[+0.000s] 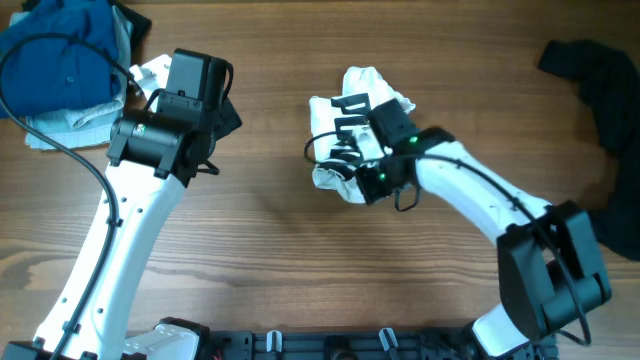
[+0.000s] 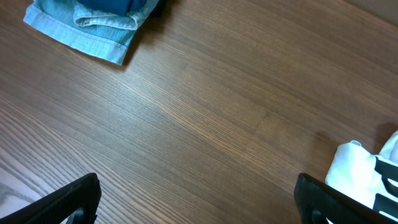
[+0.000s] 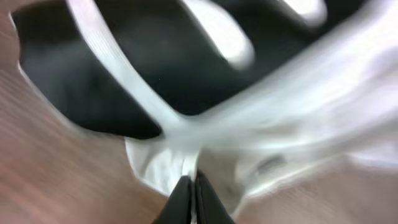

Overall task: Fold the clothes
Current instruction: 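Grasp the T-shirt's edge with the right gripper and flip it over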

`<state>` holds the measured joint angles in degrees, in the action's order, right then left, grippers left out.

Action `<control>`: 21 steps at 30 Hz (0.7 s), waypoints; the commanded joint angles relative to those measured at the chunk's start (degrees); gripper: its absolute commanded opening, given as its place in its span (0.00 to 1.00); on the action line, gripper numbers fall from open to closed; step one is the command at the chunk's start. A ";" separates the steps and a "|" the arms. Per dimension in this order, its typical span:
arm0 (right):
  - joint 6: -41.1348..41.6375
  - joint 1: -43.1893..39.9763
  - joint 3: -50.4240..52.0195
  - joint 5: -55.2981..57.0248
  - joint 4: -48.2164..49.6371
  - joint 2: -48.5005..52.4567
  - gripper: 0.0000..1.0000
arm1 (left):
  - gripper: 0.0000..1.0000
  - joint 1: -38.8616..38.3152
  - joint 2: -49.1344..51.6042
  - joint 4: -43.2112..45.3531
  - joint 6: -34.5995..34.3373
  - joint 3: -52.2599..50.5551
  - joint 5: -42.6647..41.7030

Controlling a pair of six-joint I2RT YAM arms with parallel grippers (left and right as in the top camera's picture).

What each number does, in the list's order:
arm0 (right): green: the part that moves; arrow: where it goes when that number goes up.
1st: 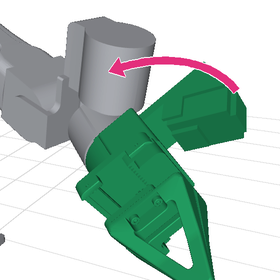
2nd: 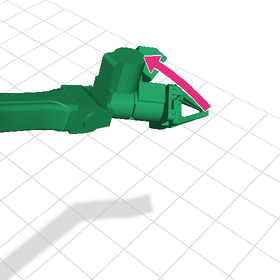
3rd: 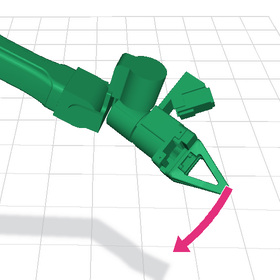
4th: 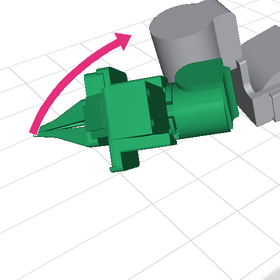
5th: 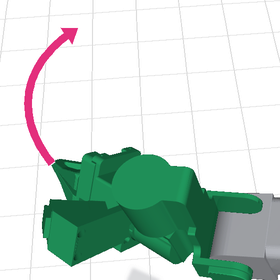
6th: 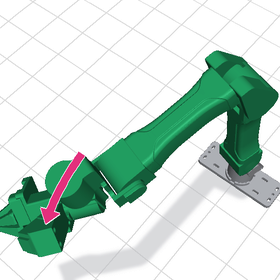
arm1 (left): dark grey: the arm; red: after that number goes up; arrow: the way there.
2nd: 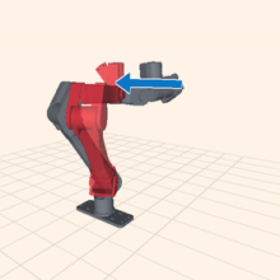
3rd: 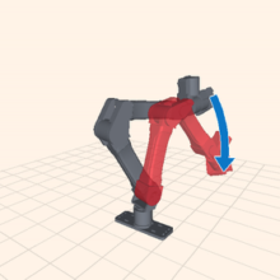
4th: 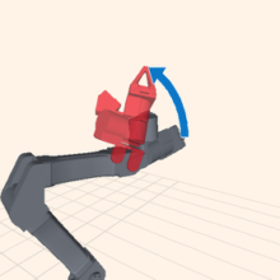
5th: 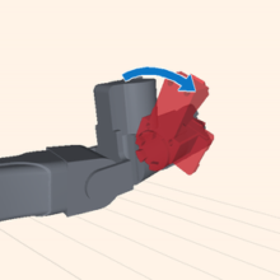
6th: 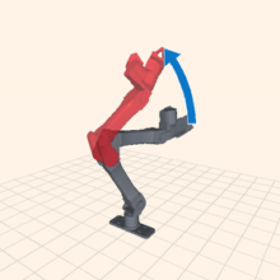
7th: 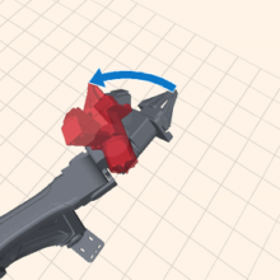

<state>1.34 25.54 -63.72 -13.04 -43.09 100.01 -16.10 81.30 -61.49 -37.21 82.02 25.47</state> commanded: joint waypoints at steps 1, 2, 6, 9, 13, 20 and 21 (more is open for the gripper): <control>4.52 -3.98 -7.34 -0.31 -8.92 -5.86 0.04 | 1.00 0.26 -0.92 0.13 -0.52 0.02 0.11; 4.74 -5.03 -8.15 -0.24 -11.61 -6.99 0.04 | 1.00 0.26 -0.92 0.15 -0.52 0.02 0.11; 6.10 -10.93 -8.22 4.00 -19.08 -9.35 0.04 | 1.00 0.26 -0.92 0.17 -0.52 0.02 0.11; 6.58 -13.99 -6.25 4.04 -19.58 -8.55 0.04 | 1.00 0.26 -0.92 0.15 -0.52 0.02 0.13; 7.93 -14.75 -2.03 4.28 -20.63 -6.64 0.04 | 1.00 0.26 -0.92 0.15 -0.52 0.02 0.13; 14.45 -14.95 1.70 5.53 -22.14 -4.94 0.04 | 1.00 0.26 -0.92 0.15 -0.52 0.02 0.13; 15.43 -15.52 1.70 6.16 -22.12 -4.98 0.04 | 1.00 0.26 -0.92 0.15 -0.52 0.02 0.13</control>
<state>12.62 10.87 -62.52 -9.43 -64.82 94.65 -16.10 81.30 -61.49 -37.21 82.02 25.47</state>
